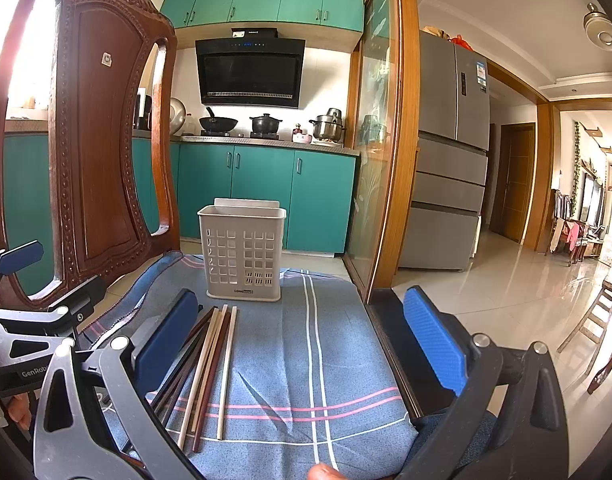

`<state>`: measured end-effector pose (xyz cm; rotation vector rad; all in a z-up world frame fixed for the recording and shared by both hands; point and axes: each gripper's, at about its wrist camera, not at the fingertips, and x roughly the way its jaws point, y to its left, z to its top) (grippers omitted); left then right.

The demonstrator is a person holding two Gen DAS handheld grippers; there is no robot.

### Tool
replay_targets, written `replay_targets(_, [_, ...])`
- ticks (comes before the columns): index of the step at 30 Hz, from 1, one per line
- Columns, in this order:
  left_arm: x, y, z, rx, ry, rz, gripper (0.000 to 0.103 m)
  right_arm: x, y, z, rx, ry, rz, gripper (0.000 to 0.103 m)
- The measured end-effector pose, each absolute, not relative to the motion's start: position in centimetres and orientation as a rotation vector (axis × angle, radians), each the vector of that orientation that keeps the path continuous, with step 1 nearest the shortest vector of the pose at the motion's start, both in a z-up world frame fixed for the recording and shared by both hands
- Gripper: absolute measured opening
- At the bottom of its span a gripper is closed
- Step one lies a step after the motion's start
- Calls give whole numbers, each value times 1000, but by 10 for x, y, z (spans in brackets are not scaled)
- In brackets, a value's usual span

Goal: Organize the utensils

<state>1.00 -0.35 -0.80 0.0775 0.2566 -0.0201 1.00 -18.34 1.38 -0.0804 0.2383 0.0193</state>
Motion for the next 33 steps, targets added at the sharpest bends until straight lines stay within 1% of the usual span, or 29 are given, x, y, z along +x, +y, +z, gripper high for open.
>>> replay_targets(26, [10,-8,-6,80,269,-27,100,16,-183,10,-89,256,21,100])
replay_targets(29, [18,-6,-10,68,317,-62,100,41,-185,9,-150,335,-36,100])
replay_targets(31, [29,-4,-16,31,394,-112,100,74,-190,2,-181,484,-54,100])
replay_targets(33, [41,-4,-23,-6,478,-155,100,94,-199,-2,-138,564,-13,100])
